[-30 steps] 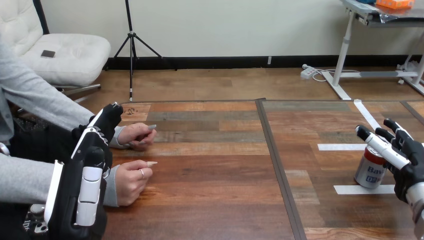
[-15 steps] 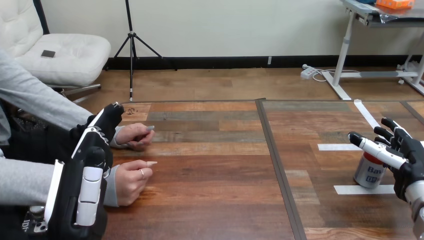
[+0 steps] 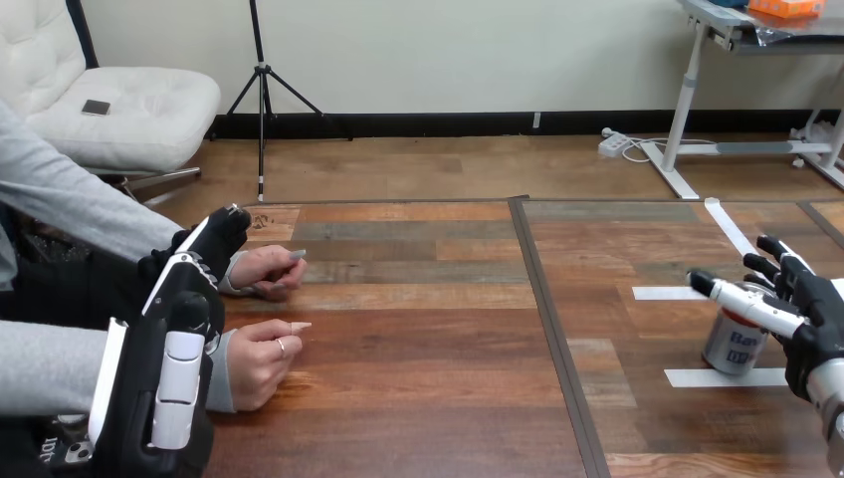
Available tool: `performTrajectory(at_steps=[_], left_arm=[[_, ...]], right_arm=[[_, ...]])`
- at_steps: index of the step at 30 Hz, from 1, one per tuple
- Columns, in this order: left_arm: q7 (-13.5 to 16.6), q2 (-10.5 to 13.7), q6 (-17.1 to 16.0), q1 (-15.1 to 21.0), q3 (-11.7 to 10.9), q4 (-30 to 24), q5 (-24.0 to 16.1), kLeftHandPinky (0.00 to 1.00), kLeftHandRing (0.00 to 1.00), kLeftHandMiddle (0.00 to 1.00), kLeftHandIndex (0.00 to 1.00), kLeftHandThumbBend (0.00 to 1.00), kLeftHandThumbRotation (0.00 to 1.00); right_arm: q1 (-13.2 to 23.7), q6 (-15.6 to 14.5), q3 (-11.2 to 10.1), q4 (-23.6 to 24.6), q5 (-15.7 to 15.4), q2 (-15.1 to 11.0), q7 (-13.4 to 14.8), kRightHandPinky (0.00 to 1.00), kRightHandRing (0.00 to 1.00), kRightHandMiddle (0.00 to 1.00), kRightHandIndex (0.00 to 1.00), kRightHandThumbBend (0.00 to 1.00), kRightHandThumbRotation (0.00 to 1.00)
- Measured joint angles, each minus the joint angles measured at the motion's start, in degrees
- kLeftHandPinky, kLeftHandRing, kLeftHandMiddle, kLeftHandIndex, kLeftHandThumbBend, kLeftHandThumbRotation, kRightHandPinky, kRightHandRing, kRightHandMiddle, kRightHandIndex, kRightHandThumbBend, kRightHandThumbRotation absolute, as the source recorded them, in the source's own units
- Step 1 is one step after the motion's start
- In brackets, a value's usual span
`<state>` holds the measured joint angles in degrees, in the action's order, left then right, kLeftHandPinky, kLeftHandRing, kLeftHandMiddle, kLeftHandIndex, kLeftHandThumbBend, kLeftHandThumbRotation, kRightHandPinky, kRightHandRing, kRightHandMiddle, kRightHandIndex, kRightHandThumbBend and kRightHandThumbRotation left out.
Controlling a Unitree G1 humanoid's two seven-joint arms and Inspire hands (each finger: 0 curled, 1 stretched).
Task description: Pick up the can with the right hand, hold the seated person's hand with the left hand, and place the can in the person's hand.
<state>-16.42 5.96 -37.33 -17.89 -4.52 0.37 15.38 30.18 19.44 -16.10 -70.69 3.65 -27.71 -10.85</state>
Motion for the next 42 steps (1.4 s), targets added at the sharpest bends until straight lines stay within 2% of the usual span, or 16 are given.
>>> performTrajectory(at_steps=[16, 27, 33, 42], left_arm=[[-0.10, 0.02, 0.68, -0.01, -0.03, -0.06, 0.01, 1.00, 0.95, 0.91, 0.85, 0.75, 0.93], [-0.49, 0.11, 0.77, 0.00, -0.28, -0.07, 0.01, 1.00, 0.95, 0.91, 0.84, 0.74, 0.93], [-0.53, 0.13, 0.78, -0.01, -0.59, -0.08, -0.09, 1.00, 0.96, 0.91, 0.84, 0.75, 0.93], [-0.81, 0.39, 0.86, -0.03, -0.89, -0.11, -0.17, 1.00, 0.99, 0.94, 0.83, 0.76, 0.94]], right_arm=[[0.01, -0.36, 4.05, 0.00, -5.82, -1.84, 1.07, 1.00, 1.00, 0.98, 1.00, 1.00, 0.23], [0.06, -2.26, 6.87, 0.00, -9.48, -2.57, 2.70, 0.97, 0.98, 0.97, 1.00, 1.00, 0.22], [0.21, -2.53, 7.73, 0.00, -10.62, -2.78, 3.33, 0.92, 0.97, 0.97, 0.99, 1.00, 0.20], [0.78, -3.74, 8.84, 0.00, -11.15, -3.28, 3.47, 0.91, 0.99, 1.00, 1.00, 1.00, 0.18]])
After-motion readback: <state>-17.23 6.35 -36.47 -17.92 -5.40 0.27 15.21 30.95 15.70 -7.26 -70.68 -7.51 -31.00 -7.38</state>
